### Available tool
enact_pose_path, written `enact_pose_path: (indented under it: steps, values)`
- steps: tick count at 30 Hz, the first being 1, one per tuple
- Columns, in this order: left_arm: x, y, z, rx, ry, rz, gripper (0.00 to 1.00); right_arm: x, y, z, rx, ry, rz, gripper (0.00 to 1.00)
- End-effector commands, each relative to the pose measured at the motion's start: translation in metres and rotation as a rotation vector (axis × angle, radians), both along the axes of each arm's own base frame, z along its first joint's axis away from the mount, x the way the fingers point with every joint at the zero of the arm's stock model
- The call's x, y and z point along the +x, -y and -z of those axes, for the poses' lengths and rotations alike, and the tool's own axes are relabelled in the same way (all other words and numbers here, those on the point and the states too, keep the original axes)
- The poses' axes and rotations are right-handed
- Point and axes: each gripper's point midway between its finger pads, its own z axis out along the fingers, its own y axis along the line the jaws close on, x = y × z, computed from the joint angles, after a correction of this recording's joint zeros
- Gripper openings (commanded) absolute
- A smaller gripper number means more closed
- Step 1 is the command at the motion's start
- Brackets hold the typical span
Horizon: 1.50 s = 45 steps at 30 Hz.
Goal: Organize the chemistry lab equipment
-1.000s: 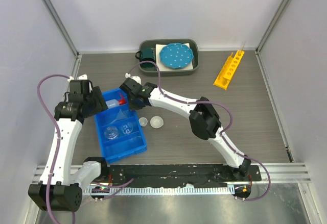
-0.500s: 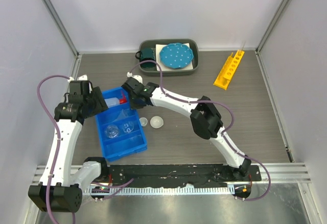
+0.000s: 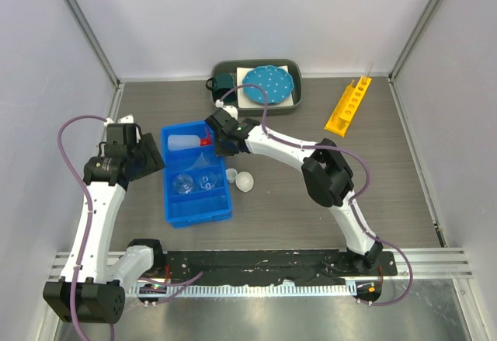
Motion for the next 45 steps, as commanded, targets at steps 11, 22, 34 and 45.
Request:
enact_pose_path:
  steps: [11,22,34,45]
  values:
    - [0.006,0.005,-0.01,-0.032,0.058,0.01,0.61,-0.001,0.09,0.017,-0.178,-0.017,0.082,0.01]
    - [0.007,0.009,-0.01,-0.05,0.06,0.02,0.61,-0.008,0.137,0.023,-0.205,-0.038,0.131,0.01]
    - [0.008,0.011,-0.01,-0.065,0.063,0.019,0.61,-0.008,0.193,0.025,-0.231,-0.057,0.186,0.01]
    - [0.009,0.018,-0.008,-0.099,0.053,0.032,0.61,-0.011,0.224,0.024,-0.235,-0.065,0.22,0.01]
